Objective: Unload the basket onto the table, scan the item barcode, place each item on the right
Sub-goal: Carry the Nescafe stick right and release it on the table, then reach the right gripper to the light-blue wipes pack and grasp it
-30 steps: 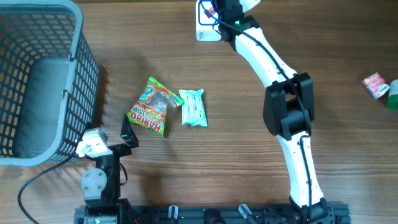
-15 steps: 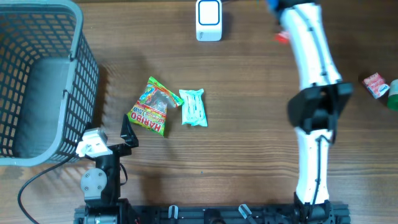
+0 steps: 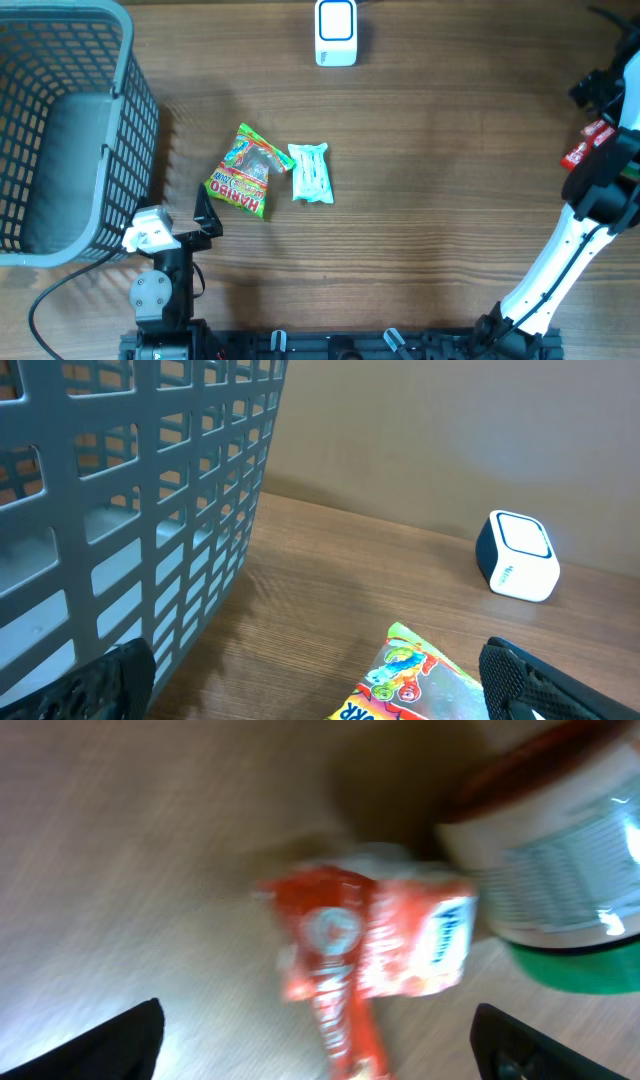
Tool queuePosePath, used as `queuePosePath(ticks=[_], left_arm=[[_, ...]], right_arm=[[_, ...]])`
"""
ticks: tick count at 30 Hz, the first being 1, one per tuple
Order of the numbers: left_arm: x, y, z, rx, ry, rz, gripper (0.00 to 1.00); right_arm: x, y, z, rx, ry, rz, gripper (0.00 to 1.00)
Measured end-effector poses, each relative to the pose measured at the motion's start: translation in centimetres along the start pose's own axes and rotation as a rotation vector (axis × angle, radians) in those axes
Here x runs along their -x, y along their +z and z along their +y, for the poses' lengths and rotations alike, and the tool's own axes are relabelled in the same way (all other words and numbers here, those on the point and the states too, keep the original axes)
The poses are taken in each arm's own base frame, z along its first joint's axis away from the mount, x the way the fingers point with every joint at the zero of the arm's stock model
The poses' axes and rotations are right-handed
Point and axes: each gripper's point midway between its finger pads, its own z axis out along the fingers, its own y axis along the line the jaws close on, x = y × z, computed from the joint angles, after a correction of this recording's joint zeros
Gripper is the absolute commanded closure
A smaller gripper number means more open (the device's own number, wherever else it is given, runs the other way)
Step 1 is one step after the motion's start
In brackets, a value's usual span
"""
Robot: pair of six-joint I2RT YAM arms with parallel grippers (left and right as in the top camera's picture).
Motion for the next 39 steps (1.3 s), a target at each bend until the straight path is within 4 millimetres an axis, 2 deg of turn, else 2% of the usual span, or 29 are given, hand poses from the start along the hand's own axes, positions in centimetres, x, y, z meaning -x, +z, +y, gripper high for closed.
queuePosePath(ticks=[3,5,6,7,9,11,12,16,17,19,21,23,26,27,30,33,39], left_arm=[[0.0,0.0,0.0,0.000,0.000,0.000,0.00],[0.0,0.0,0.0,0.000,0.000,0.000,0.00],[0.0,0.0,0.0,0.000,0.000,0.000,0.00],[0.0,0.0,0.0,0.000,0.000,0.000,0.00],[0.0,0.0,0.0,0.000,0.000,0.000,0.00],[0.0,0.0,0.0,0.000,0.000,0.000,0.00],[0.0,0.0,0.0,0.000,0.000,0.000,0.00],[0.0,0.0,0.0,0.000,0.000,0.000,0.00],[0.0,0.0,0.0,0.000,0.000,0.000,0.00],[0.0,0.0,0.0,0.000,0.000,0.000,0.00],[0.0,0.0,0.0,0.000,0.000,0.000,0.00],[0.0,0.0,0.0,0.000,0.000,0.000,0.00],[0.0,0.0,0.0,0.000,0.000,0.000,0.00],[0.0,0.0,0.0,0.000,0.000,0.000,0.00],[0.0,0.0,0.0,0.000,0.000,0.000,0.00],[0.0,0.0,0.0,0.000,0.000,0.000,0.00],[0.0,0.0,0.0,0.000,0.000,0.000,0.00]], right_arm=[[-0.1,-4.8,3.0,0.166,-0.035,-0.004,0.00],[-1.9,-9.7,5.2,0.263,-0.099,-0.010,0.00],[-3.9,-13.4,7.1,0.327,-0.166,-0.021,0.00],[-5.8,-15.9,8.6,0.374,-0.228,-0.021,0.00],[-11.6,-20.1,11.8,0.444,-0.380,0.029,0.00],[-17.5,-22.3,15.3,0.484,-0.535,0.068,0.00],[-21.9,-22.9,17.5,0.490,-0.647,0.101,0.00],[-31.1,-22.7,21.0,0.472,-0.868,0.134,0.00],[-35.1,-22.4,21.7,0.455,-0.951,0.156,0.00],[-40.4,-21.9,22.3,0.438,-1.051,0.174,0.00],[-44.4,-21.3,23.0,0.434,-1.126,0.156,0.00],[-47.1,-20.3,23.3,0.404,-1.180,0.106,0.00],[-49.7,-18.2,23.2,0.357,-1.203,0.058,0.07],[-50.0,-17.6,23.2,0.347,-1.195,0.052,0.10],[-50.1,-16.2,23.2,0.331,-1.167,0.057,0.10],[-50.2,-16.3,23.8,0.353,-1.146,0.048,0.09],[-52.2,-16.7,25.0,0.375,-1.163,-0.042,0.11]])
